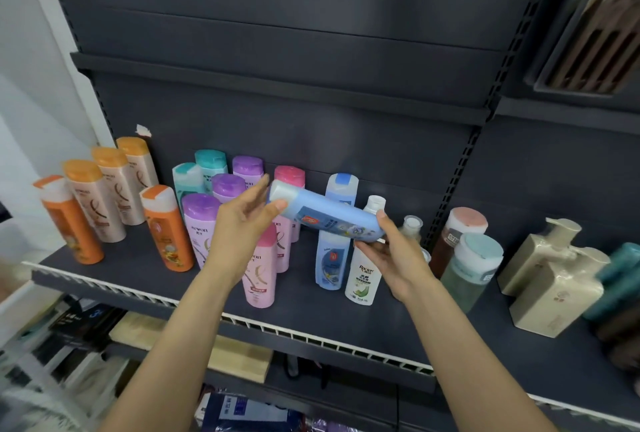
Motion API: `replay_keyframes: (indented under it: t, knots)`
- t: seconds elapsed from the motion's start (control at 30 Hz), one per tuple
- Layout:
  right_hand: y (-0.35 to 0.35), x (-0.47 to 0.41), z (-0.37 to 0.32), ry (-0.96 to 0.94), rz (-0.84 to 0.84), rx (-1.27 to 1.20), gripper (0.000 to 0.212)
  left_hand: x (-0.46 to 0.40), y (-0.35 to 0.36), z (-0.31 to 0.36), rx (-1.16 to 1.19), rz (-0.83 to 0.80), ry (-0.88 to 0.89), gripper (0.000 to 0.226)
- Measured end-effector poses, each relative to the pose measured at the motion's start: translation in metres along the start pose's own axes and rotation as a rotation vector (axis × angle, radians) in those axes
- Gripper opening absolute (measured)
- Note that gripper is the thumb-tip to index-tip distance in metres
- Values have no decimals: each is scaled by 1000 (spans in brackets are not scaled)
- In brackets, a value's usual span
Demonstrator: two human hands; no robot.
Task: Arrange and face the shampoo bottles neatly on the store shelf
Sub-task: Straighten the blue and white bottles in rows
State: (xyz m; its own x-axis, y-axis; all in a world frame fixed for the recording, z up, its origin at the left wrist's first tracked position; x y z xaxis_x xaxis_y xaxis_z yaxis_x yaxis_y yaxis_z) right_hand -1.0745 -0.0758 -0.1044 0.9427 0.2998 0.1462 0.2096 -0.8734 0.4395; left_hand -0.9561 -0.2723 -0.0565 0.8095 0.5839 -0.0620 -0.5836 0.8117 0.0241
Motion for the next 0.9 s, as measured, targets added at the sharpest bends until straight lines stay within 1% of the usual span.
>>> replay_keyframes:
  t: [0.1,0.17,0.2,0.37,0.47,0.53,0.7,0.8,0.9]
  knots:
    - [7,4,-14,-119,13,-30,18,-2,1,-2,20,-36,-68,28]
    - [10,4,-21,-181,4,-37,11,-2,0,0,98,-65,-105,30]
    - [12,4,-25,-203,-13,-40,12,-1,0,1,137,-74,-116,32]
    - [16,5,-36,-247,-133,-119,36,1,-6,2,255,-96,-159,39]
    - [20,8,-41,-283,-203,-149,41,3,-8,2,239,-135,-136,52]
    - [23,10,-41,-295,-231,-151,40,4,-9,3,232,-152,-115,55]
    - [26,12,-42,-308,-237,-223,40,5,-10,5,145,-169,-46,54]
    - [26,10,-42,-321,-233,-182,40,3,-12,1,101,-151,-31,54]
    - [19,6,-38,-329,-182,-104,37,3,-12,1,50,-132,-18,51]
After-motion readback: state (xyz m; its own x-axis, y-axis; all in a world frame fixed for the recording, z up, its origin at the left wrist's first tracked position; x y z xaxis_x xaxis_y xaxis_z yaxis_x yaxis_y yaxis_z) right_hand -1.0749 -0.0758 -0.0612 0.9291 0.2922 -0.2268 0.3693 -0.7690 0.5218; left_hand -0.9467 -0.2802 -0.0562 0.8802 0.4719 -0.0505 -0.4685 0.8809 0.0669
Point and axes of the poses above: each hand's wrist, its own x-axis away from the middle knuckle, its own y-axis out of the palm, z = x × y, the point moved 5 cm from there along -x, towards the middle knuckle, and after that the axes turned 9 degrees about -y, right-handed, at the moved point
